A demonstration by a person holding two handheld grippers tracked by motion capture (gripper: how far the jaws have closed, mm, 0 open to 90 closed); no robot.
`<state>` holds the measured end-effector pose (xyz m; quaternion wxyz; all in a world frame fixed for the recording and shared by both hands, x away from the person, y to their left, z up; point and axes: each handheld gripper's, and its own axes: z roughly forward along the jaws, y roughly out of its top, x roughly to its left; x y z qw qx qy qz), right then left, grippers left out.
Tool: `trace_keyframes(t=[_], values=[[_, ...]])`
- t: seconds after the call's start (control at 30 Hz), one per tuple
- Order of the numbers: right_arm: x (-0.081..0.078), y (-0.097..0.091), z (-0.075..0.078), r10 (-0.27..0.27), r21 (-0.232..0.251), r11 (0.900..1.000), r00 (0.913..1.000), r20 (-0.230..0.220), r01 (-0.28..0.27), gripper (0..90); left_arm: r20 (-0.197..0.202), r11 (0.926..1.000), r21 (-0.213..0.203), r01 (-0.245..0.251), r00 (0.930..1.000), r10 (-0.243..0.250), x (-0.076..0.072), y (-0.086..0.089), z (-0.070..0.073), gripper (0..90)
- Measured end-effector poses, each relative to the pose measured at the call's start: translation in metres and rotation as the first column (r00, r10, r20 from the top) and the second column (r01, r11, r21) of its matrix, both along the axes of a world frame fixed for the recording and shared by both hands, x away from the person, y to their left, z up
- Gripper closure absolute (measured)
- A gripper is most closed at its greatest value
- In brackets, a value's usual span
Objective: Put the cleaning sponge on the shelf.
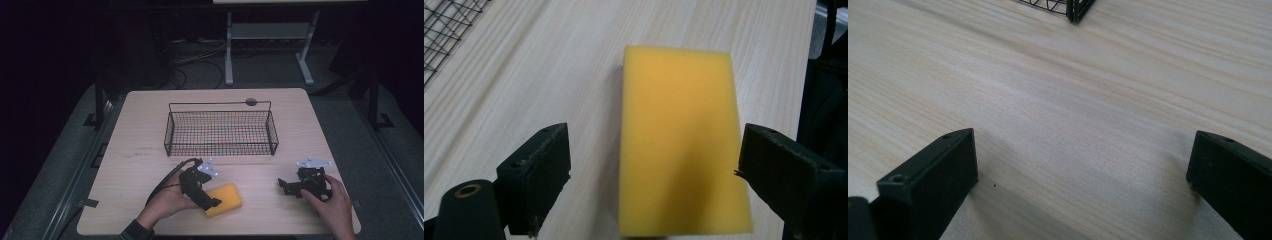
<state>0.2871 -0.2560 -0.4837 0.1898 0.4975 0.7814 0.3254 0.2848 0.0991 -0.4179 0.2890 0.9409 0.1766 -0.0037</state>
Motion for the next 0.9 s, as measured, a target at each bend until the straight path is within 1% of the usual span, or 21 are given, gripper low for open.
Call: trace_keyframes(t=[0.07, 0.1, 0.13, 0.2, 0.3, 0.33, 0.37, 0.43, 0.6, 0.67, 0.7, 0.77, 0.9], values=[[0.0, 0.0, 0.0, 0.0, 0.0, 1.0, 1.0, 0.0, 0.0, 0.0, 0.002, 0.9998, 0.014, 0.012, 0.9999, -0.012, -0.001, -0.004, 0.0, 12.7], [0.0, 0.0, 0.0, 0.0, 0.0, 1.0, 1.0, 0.0, 0.0, 0.0, 0.003, 0.9998, 0.013, 0.015, 0.9999, -0.015, -0.001, -0.006, 0.0, 12.7], [0.0, 0.0, 0.0, 0.0, 0.0, 1.0, 1.0, 0.0, 0.0, 0.0, 0.003, 0.9994, 0.021, 0.028, 0.9996, -0.028, -0.001, -0.007, 0.0, 12.7], [0.0, 0.0, 0.0, 0.0, 0.0, 1.0, 1.0, 0.0, 0.0, 0.0, -0.003, 0.9995, 0.023, 0.021, 0.9998, -0.021, -0.002, -0.012, -0.001, 12.7], [0.0, 0.0, 0.0, 0.0, 0.0, 1.0, 1.0, 0.0, 0.0, 0.0, 0.0, 0.9983, 0.046, 0.035, 0.9994, -0.035, -0.003, -0.018, -0.004, 12.7], [0.0, 0.0, 0.0, 0.0, 0.0, 1.0, 1.0, 0.0, 0.0, 0.0, -0.004, 0.9984, 0.044, 0.036, 0.9994, -0.036, -0.004, -0.019, -0.005, 12.7], [0.0, 0.0, 0.0, 0.0, 0.0, 1.0, 1.0, 0.0, 0.0, 0.0, -0.002, 0.9974, 0.057, 0.044, 0.999, -0.044, -0.004, -0.021, -0.005, 12.7], [0.0, 0.0, 0.0, 0.0, 0.0, 1.0, 1.0, 0.0, 0.0, 0.0, 0.003, 0.997, 0.064, 0.044, 0.999, -0.044, -0.005, -0.024, -0.007, 12.7], [0.0, 0.0, 0.0, 0.0, 0.0, 1.0, 1.0, 0.0, 0.0, 0.0, -0.002, 0.9955, 0.081, 0.049, 0.9988, -0.049, -0.008, -0.032, -0.011, 12.7], [0.0, 0.0, 0.0, 0.0, 0.0, 1.0, 1.0, 0.0, 0.0, 0.0, 0.004, 0.9943, 0.095, 0.05, 0.9987, -0.051, -0.008, -0.035, -0.012, 12.8], [0.0, 0.0, 0.0, 0.0, 0.0, 1.0, 1.0, 0.0, 0.0, 0.0, 0.01, 0.992, 0.112, 0.057, 0.9982, -0.059, -0.008, -0.037, -0.013, 12.8], [0.0, 0.0, 0.0, 0.0, 0.0, 1.0, 1.0, 0.0, 0.0, 0.0, 0.018, 0.99, 0.129, 0.058, 0.998, -0.06, -0.009, -0.039, -0.015, 12.8], [0.0, 0.0, 0.0, 0.0, 0.0, 1.0, 1.0, 0.0, 0.0, 0.0, 0.021, 0.9848, 0.163, 0.061, 0.9976, -0.065, -0.01, -0.044, -0.019, 12.8]])
